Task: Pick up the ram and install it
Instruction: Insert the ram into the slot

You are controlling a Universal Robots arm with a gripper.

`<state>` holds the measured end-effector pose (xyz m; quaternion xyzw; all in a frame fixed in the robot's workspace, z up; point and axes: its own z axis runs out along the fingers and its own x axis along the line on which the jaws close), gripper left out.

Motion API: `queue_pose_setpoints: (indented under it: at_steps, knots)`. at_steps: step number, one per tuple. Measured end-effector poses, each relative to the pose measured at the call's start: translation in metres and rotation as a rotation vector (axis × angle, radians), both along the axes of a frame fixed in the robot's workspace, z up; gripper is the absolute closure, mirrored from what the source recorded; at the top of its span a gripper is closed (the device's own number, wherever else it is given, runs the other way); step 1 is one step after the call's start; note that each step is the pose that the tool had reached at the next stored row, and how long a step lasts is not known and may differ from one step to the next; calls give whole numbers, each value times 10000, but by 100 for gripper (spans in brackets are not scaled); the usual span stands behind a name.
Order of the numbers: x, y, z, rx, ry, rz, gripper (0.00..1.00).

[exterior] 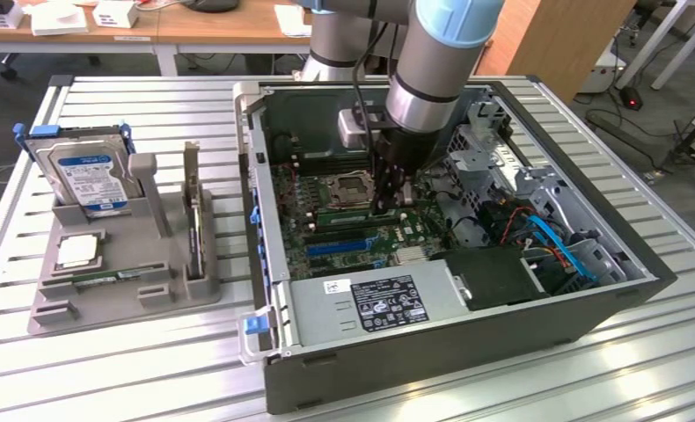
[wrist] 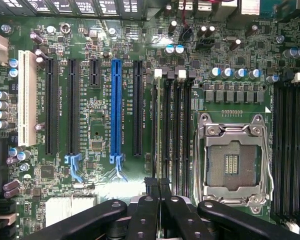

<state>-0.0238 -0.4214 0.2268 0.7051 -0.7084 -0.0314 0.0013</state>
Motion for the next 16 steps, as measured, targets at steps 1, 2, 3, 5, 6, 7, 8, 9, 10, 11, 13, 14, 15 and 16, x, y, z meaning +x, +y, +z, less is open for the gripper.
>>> queue_pose_setpoints:
  at_steps: [1,2,3,5,6,7,8,9,10,11,13,14,15,16]
  knots:
    - [0,0,-5,0,0,0,89]
    - [0,0,-8,0,0,0,89]
    - [0,0,-11,-2,0,0,89]
    - [0,0,-11,-2,1,0,89]
    - [0,0,-11,-2,1,0,89]
    - [0,0,-12,0,0,0,89]
    - [0,0,-12,-1,0,0,89]
    - [0,0,-12,0,0,0,89]
    - [0,0,-12,0,0,0,89]
    - [0,0,-12,0,0,0,89]
    - [0,0,-12,0,0,0,83]
    - [0,0,-12,0,0,0,83]
    - [0,0,-12,1,0,0,83]
    - [0,0,-12,0,0,0,76]
